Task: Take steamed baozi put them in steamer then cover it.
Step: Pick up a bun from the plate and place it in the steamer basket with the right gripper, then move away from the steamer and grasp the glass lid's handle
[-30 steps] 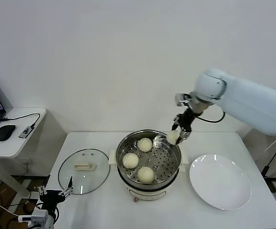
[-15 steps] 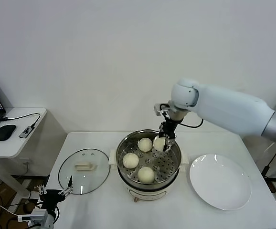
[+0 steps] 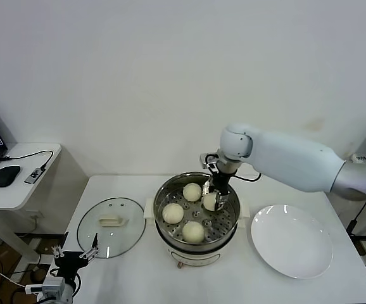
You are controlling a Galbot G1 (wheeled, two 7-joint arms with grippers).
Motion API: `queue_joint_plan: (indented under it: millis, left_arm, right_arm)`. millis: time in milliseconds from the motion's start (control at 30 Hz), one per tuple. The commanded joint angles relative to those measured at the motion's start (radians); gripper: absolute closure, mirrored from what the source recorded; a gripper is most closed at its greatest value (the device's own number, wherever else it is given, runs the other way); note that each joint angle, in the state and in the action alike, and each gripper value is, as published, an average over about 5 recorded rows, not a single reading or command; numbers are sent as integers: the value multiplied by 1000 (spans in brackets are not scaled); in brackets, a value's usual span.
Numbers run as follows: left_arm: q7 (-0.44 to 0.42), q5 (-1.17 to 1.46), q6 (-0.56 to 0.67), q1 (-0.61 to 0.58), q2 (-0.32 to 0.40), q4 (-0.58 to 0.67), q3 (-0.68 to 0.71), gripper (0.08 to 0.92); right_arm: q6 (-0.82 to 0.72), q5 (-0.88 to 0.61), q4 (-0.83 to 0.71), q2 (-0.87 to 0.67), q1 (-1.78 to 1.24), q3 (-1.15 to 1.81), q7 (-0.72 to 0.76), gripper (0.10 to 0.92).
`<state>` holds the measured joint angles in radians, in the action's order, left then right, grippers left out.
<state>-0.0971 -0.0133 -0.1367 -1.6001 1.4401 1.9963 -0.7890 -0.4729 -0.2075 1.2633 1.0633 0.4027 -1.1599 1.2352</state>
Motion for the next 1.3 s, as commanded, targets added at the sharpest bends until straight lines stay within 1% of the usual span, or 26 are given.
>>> queue_joint_plan:
  millis: [33, 433, 500, 600, 700, 767, 900, 1000, 1033, 1100, 1267, 1300]
  left_arm:
    - [-2, 1, 0, 0, -1, 1, 0, 177]
    - [-2, -1, 0, -1, 5, 2, 6, 177]
    - [-2, -1, 0, -2, 5, 3, 6, 177]
    - [-2, -1, 0, -5, 4, 4, 2, 177]
    - [-2, -1, 0, -7, 3, 2, -1, 177]
    - [-2, -2, 0, -8, 2, 1, -1, 177]
    - [-2, 2, -1, -11, -2, -1, 1, 177]
    - [8, 11, -5, -9, -3, -4, 2, 177]
    - [11, 12, -13, -8, -6, -4, 2, 177]
    - [12, 8, -32, -12, -15, 1, 8, 177]
    - [-2, -21, -49, -20, -39, 7, 28, 177]
    - [-2, -23, -49, -18, -41, 6, 32, 177]
  right_arm:
    - [-3, 23, -1, 10, -33, 7, -2, 444]
    - [-10, 13, 28, -25, -34, 15, -11, 434]
    - [-14, 8, 33, -33, -34, 27, -17, 405]
    - [-16, -2, 49, -58, -22, 46, -15, 323]
    - [-17, -16, 82, -104, 7, 73, -4, 246]
    - [-15, -27, 114, -147, 34, 96, 7, 216]
    - [-6, -49, 179, -252, 75, 165, 32, 203]
    - [6, -60, 228, -360, 44, 270, 23, 203]
    - [11, -69, 246, -401, 10, 328, -1, 203]
    - [30, -99, 291, -480, -85, 466, -99, 202]
    - [101, -241, 411, -642, -408, 715, -553, 203]
    - [115, -266, 428, -664, -479, 768, -618, 203]
